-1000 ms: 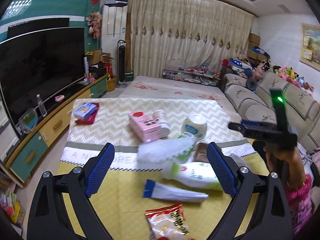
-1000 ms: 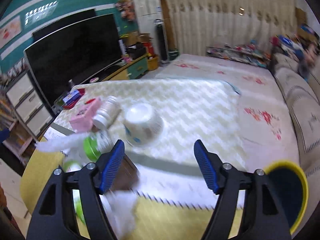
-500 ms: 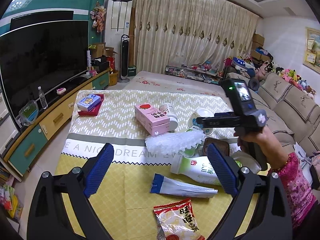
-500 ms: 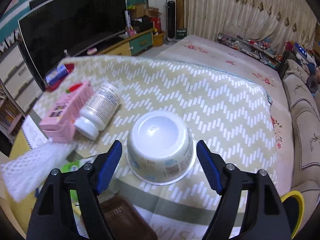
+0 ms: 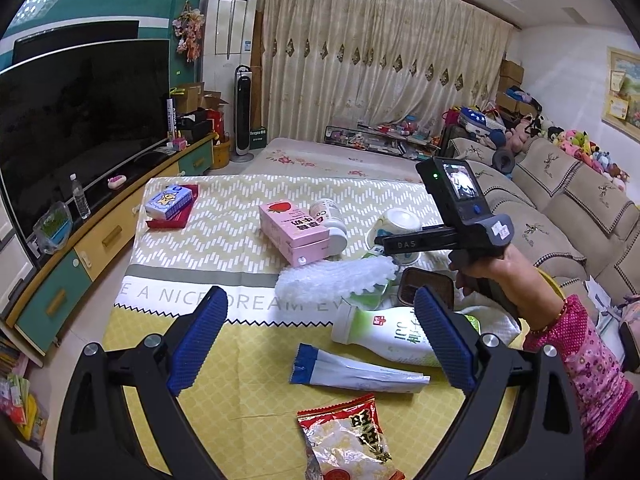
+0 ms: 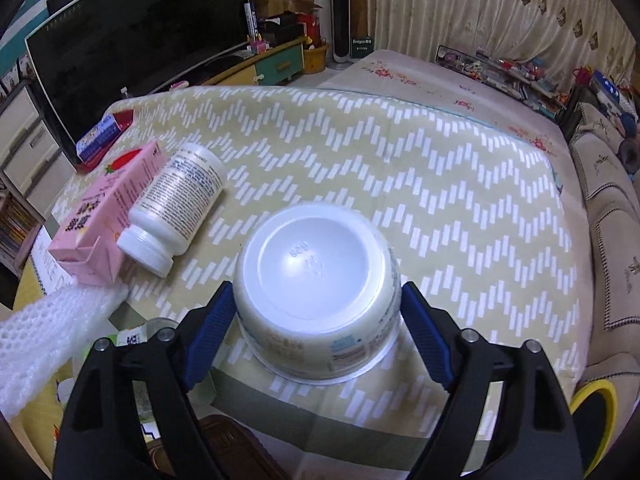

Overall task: Collect trash
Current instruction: 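Carry the white bowl into the bin and open the right gripper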

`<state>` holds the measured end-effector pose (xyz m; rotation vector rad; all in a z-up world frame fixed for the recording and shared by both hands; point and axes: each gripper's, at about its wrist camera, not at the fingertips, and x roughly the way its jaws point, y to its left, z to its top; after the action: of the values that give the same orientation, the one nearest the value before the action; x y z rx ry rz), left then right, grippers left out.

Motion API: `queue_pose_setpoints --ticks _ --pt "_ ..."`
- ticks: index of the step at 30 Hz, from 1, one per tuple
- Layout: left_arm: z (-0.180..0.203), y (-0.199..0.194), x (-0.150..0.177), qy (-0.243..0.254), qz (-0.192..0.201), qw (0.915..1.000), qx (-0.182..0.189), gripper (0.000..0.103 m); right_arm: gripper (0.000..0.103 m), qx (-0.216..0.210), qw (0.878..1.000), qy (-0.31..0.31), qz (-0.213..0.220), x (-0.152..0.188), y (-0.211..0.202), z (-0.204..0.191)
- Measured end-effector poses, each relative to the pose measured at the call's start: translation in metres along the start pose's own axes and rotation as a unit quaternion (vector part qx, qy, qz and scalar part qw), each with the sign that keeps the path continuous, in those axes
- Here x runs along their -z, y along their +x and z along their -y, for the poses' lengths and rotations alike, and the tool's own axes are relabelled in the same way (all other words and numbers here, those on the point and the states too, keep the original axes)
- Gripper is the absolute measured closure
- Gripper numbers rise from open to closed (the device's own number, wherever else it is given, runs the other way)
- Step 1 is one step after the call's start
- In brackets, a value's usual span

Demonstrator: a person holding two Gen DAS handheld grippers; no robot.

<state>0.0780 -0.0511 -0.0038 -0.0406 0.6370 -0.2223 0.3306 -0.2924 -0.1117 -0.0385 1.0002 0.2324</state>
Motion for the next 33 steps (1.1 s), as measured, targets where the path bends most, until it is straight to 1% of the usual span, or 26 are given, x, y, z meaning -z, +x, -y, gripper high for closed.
queue_pose_setpoints --ticks 5,9,12,14,17,18,20,23,24,26,28,30,33 --pt "0.001 0.0 -0.002 -0.001 0.0 1.0 -0.002 0.01 0.025 0.006 1.0 0.007 0.015 0.002 -0.007 0.005" --pt "0.003 0.0 -0.002 0.0 -0.001 1.0 0.0 0.01 0.025 0.007 0.999 0.025 0.046 0.002 -0.034 0.016" --pt "0.006 0.001 -0.003 0.004 -0.002 1.0 0.003 0.01 0.025 0.006 0.997 0.031 0.074 0.01 -0.064 0.024" --pt "0.007 0.002 -0.003 0.006 -0.001 1.0 0.006 0.01 0.025 0.013 0.995 0.035 0.093 0.023 -0.087 0.032" --pt "0.007 0.003 -0.003 0.005 -0.002 0.9999 0.009 0.01 0.025 0.018 0.991 0.058 0.123 0.053 -0.125 0.053" --pt "0.007 0.003 -0.003 0.005 -0.002 0.9999 0.011 0.01 0.025 0.028 0.988 0.071 0.133 0.066 -0.138 0.063" --pt "0.009 0.005 -0.002 0.007 -0.004 0.9999 0.015 0.01 0.025 0.062 0.983 0.098 0.145 0.091 -0.16 0.087" --pt "0.012 0.008 0.0 0.012 -0.008 0.9997 0.018 0.01 0.025 0.11 0.972 0.147 0.144 0.131 -0.18 0.127" --pt "0.014 0.01 0.001 0.014 -0.011 0.9997 0.019 0.01 0.025 0.133 0.967 0.167 0.136 0.147 -0.183 0.145" --pt "0.015 0.013 0.003 0.015 -0.013 0.9996 0.021 0.01 0.025 0.156 0.96 0.197 0.12 0.168 -0.183 0.171" --pt "0.018 0.016 0.005 0.015 -0.016 0.9995 0.023 0.01 0.025 0.172 0.952 0.23 0.102 0.186 -0.181 0.197" --pt "0.021 0.018 0.006 0.018 -0.019 0.9993 0.025 0.01 0.025 0.189 0.946 0.246 0.094 0.199 -0.178 0.214" --pt "0.026 0.021 0.007 0.024 -0.023 0.9991 0.024 0.01 0.025 0.197 0.941 0.263 0.078 0.208 -0.167 0.235"
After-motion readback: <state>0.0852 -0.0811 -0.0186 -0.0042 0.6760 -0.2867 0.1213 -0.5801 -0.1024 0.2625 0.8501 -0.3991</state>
